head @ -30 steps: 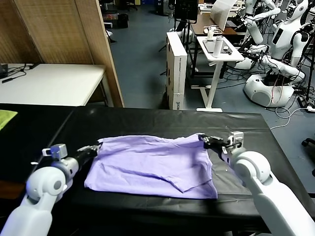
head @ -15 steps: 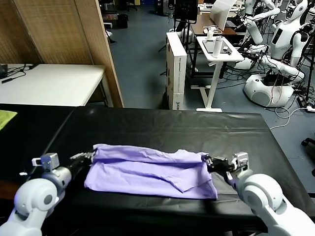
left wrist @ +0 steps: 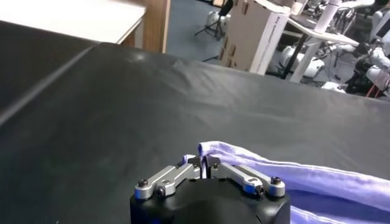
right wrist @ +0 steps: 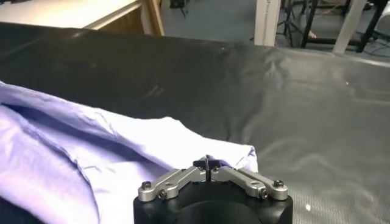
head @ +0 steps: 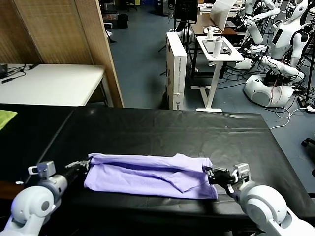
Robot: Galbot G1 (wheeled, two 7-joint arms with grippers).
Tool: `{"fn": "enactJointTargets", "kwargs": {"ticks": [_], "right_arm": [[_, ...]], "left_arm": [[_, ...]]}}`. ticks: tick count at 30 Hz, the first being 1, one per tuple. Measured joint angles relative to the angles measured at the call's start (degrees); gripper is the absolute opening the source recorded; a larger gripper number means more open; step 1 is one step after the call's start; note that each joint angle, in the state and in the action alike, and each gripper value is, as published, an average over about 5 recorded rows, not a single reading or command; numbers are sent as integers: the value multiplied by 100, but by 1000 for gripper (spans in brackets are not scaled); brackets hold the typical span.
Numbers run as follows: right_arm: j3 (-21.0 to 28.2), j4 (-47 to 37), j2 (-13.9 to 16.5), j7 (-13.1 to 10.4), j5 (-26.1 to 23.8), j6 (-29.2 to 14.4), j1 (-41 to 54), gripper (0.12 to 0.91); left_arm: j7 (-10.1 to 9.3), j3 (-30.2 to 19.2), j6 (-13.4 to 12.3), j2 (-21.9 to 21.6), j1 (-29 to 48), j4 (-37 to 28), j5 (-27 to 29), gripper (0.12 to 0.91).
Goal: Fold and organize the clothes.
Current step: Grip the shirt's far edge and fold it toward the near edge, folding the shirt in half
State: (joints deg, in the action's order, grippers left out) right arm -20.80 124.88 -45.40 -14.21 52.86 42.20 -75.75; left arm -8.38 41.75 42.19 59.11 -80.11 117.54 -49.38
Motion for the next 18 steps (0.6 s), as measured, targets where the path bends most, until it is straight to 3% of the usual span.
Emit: {"fn": "enactJointTargets", "kwargs": {"ticks": [15,18], "right_arm": [[89,-56,9,1,-39,0,-76,146],[97,-60,22,-15,-30,0,-60,244]], "left_arm": [[9,12,0,162,-232,84,66,208],[-8,36,0,204,-291,138,78,212]]}}
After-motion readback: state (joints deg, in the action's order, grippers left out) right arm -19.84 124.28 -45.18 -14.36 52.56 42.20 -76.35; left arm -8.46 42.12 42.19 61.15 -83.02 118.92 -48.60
